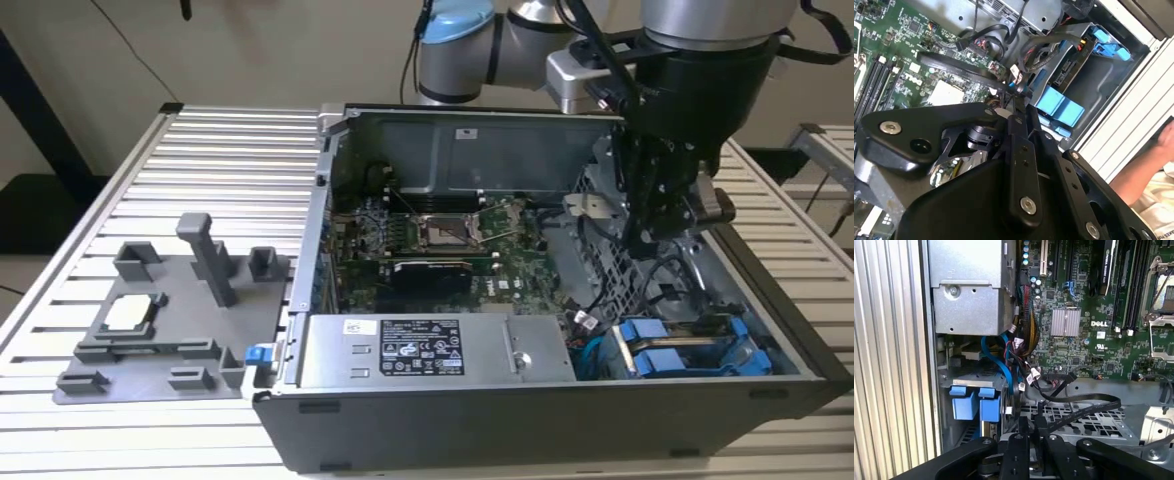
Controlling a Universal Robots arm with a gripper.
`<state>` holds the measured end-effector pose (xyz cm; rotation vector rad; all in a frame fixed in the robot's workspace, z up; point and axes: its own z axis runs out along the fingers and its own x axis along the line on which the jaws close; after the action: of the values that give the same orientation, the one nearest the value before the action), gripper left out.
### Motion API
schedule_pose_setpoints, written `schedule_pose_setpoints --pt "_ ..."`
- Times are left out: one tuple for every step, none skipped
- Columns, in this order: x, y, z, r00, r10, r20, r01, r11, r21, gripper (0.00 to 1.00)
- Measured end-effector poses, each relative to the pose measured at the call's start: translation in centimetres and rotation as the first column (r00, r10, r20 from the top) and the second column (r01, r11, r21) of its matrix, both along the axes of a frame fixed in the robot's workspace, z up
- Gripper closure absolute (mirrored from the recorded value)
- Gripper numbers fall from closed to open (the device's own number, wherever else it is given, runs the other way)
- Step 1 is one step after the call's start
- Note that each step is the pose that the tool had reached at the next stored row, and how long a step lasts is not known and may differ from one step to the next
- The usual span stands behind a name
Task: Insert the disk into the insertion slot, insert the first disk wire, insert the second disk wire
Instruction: 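Insert the first disk wire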
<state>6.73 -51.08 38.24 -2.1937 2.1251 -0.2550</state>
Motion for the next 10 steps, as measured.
schedule_pose_setpoints --pt "0.0 0.0 0.0 1.0 0.0 0.0 0.0 1.0 0.0 0.82" --pt "0.0 0.0 0.0 1.0 0.0 0.0 0.0 1.0 -0.0001 0.84" --pt "0.0 0.0 0.0 1.0 0.0 0.0 0.0 1.0 -0.0001 0.84" --pt "0.0 -0.01 0.0 1.0 0.0 0.0 0.0 1.0 -0.0001 0.84" --pt "0.0 -0.07 0.0 1.0 0.0 -0.0001 0.0 1.0 -0.0001 0.84" --pt "0.02 -0.23 -0.01 1.0 0.0 -0.0007 0.0 1.0 0.0003 0.84" --pt "0.05 -0.46 0.0 1.0 0.0 -0.0017 0.0 1.0 0.0013 0.84" --pt "0.08 -0.71 0.0 1.0 0.0 -0.0026 0.0 1.0 0.0026 0.84" --pt "0.12 -0.96 0.0 1.0 0.0 -0.0037 0.0 1.0 0.0039 0.84" --pt "0.16 -1.22 0.0 1.0 0.0 -0.0047 0.0 1.0 0.0054 0.84"
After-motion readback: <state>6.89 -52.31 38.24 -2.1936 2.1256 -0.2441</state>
